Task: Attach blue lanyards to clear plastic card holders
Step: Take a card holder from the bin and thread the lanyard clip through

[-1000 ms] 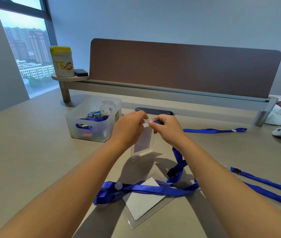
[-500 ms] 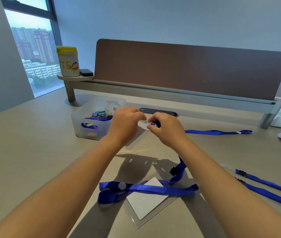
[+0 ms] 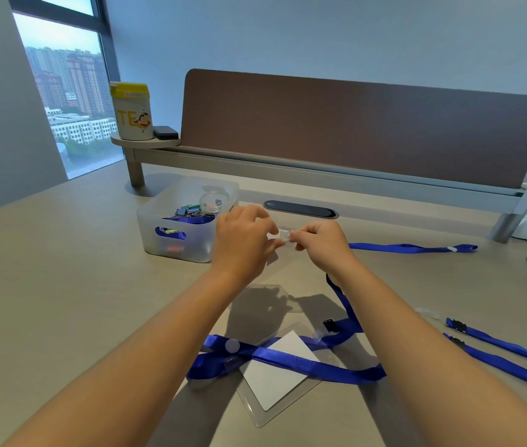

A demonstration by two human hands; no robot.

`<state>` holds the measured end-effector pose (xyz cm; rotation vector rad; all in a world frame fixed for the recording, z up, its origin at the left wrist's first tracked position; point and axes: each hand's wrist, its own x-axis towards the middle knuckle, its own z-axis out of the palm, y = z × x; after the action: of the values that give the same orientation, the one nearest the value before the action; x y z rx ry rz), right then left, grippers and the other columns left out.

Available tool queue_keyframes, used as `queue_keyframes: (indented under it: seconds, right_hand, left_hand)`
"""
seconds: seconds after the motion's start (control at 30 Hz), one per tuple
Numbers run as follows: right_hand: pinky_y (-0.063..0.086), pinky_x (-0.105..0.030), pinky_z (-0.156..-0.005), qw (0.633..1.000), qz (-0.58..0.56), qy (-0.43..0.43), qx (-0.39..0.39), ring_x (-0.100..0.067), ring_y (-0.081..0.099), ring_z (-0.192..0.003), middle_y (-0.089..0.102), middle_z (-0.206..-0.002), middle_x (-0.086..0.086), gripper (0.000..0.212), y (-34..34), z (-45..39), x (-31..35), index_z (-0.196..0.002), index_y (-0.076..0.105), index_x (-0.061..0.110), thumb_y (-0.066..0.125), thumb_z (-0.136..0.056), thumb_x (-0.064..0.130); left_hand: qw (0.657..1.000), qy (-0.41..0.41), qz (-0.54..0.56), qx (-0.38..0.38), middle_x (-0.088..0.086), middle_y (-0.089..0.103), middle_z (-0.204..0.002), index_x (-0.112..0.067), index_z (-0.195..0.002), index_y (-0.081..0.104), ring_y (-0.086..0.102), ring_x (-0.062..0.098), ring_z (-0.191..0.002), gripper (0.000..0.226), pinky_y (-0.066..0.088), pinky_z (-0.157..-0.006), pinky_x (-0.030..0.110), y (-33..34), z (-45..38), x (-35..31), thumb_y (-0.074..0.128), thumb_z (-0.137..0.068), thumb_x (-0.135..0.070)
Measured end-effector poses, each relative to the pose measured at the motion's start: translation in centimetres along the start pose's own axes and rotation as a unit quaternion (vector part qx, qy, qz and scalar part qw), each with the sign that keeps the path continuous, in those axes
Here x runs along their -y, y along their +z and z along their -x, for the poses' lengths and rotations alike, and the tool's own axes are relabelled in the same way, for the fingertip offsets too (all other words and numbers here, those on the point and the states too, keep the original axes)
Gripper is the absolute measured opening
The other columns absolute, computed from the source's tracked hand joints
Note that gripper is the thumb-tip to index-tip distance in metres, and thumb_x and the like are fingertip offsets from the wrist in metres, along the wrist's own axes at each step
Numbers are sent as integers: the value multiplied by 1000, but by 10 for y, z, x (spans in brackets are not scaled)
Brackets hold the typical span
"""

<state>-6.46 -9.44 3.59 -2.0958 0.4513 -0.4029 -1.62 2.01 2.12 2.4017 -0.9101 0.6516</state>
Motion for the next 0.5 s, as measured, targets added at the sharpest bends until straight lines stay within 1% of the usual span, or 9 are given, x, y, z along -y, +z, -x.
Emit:
queue_keyframes:
  seconds: [0.07, 0.1, 0.17, 0.23, 0.3, 0.4, 0.5]
  right_hand:
    - [36, -21, -56, 999, -31, 11, 4, -8, 43, -60, 56, -71, -3, 28, -1, -1, 1, -102, 66, -5, 50, -93, 16]
    - [35, -20, -54, 999, -46, 15, 7, -8, 42, -58, 53, -67, 0, 28, -2, 0, 1, -103, 66, -5, 50, -93, 15]
    - [34, -18, -53, 998, -65, 13, 13, -8, 41, -57, 51, -65, 1, 28, -2, 1, 1, -103, 65, -6, 49, -93, 14]
    - [34, -18, -53, 997, -70, -1, 19, -7, 40, -57, 51, -66, 1, 27, -3, 3, -1, -104, 65, -6, 48, -93, 13]
    - [33, -17, -54, 997, -69, -22, 21, -5, 40, -57, 51, -66, 2, 27, -4, 4, -3, -104, 65, -6, 48, -93, 12]
    - [34, -15, -56, 997, -50, -56, 17, -4, 43, -61, 56, -74, 0, 25, -4, 5, -3, -103, 66, -4, 49, -92, 11]
    - [39, -16, -62, 996, -28, -89, 9, -13, 50, -76, 60, -91, -9, 23, -4, 5, -1, -103, 66, -2, 50, -92, 11]
  left_hand:
    - [999, -18, -13, 46, 4, 59, -127, -15, -112, 64, 49, 21, -117, 38, 33, -95, 35, 0, -1, -1, 55, -85, -40]
    - [998, -23, -9, 57, 2, 59, -128, -16, -116, 61, 50, 19, -117, 41, 34, -96, 34, -2, -2, -2, 53, -85, -41]
    - [997, -30, 13, 63, 4, 61, -127, -15, -118, 60, 55, 19, -113, 42, 39, -94, 33, -4, -4, -4, 53, -85, -41]
    - [995, -42, 47, 75, 8, 63, -125, -12, -117, 61, 59, 21, -108, 42, 45, -89, 31, -6, -6, -6, 55, -84, -38]
    - [992, -55, 74, 90, 10, 62, -125, -9, -116, 61, 61, 22, -106, 42, 48, -87, 30, -8, -8, -7, 56, -84, -35]
    - [990, -58, 88, 96, 11, 63, -122, -7, -113, 61, 61, 22, -104, 40, 47, -84, 29, -10, -11, -9, 58, -84, -33]
    - [991, -49, 89, 86, 14, 66, -113, -3, -105, 64, 62, 24, -98, 34, 42, -76, 25, -15, -13, -7, 58, -85, -29]
